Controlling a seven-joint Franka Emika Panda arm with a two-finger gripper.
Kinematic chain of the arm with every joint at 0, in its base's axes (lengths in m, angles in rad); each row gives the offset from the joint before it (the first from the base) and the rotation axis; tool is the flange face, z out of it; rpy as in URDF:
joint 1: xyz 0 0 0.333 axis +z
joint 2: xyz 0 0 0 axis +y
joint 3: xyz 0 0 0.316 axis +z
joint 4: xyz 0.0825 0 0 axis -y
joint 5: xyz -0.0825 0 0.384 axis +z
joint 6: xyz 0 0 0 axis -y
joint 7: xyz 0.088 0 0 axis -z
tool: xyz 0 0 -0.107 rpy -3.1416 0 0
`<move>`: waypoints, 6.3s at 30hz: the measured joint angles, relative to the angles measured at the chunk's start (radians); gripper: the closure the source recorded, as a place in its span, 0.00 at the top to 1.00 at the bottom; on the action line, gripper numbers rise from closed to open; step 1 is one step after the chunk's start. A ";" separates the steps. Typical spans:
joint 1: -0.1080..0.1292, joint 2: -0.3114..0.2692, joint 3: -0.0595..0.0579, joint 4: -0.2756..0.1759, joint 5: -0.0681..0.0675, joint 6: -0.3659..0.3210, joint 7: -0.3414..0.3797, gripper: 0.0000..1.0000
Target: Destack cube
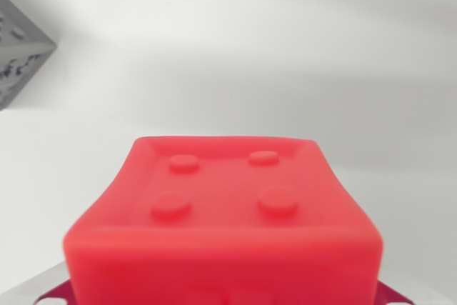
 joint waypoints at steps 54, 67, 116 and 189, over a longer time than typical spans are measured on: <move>-0.036 0.191 -0.008 0.013 -0.002 0.178 -0.179 0.00; -0.035 0.214 -0.009 0.021 -0.002 0.193 -0.179 0.00; -0.034 0.173 -0.009 0.010 -0.002 0.168 -0.179 1.00; -0.037 -0.273 -0.004 0.094 0.011 -0.359 -0.190 1.00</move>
